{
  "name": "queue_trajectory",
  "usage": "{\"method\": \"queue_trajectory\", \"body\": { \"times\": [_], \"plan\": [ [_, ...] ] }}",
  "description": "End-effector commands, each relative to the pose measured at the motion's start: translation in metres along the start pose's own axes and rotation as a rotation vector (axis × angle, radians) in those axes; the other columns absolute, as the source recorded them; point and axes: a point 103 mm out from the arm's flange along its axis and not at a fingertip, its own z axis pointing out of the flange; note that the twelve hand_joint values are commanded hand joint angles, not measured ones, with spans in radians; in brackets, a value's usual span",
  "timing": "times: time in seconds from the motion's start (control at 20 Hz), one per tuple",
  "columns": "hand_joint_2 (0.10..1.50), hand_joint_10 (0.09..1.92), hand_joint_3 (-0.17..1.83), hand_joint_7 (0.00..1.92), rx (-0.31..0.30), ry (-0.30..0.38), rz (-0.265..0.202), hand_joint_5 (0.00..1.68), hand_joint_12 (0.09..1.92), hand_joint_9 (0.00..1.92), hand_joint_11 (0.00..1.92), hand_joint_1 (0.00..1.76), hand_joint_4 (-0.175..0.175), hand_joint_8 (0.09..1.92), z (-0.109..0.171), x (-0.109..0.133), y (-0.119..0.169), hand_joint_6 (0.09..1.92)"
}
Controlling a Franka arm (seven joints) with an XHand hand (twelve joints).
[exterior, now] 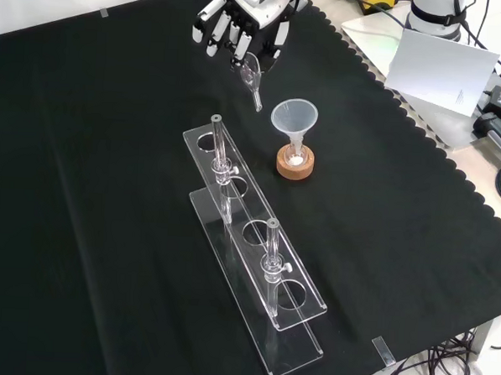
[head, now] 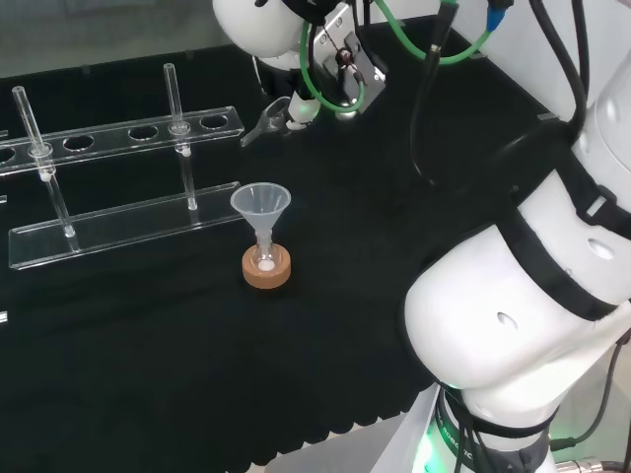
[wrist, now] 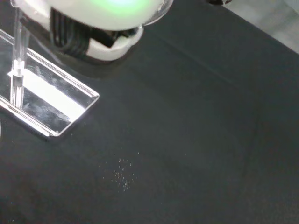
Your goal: Put the weighing funnel back on the table.
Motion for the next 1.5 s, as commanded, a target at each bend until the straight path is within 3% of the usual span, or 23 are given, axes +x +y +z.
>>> {"method": "queue_trajectory", "body": {
  "times": [0.05, 0.65, 1.0, 1.5],
  "plan": [
    [0.59, 0.16, 0.65, 1.68, 0.032, 0.047, 0.09, 1.57, 1.34, 1.06, 0.0, 1.15, 0.175, 0.09, 0.028, -0.014, -0.004, 0.09],
    [0.59, 0.16, 0.65, 1.68, 0.068, 0.117, 0.208, 1.57, 1.35, 1.06, 0.0, 1.15, 0.175, 0.09, 0.096, -0.044, 0.003, 0.09],
    [0.59, 0.16, 0.65, 1.68, 0.086, 0.127, 0.254, 1.57, 1.35, 1.06, 0.0, 1.15, 0.175, 0.09, 0.136, -0.061, 0.007, 0.09],
    [0.59, 0.16, 0.65, 1.68, 0.131, 0.138, 0.273, 1.57, 1.36, 1.07, 0.0, 1.15, 0.175, 0.09, 0.194, -0.072, 0.011, 0.09]
  ]
}}
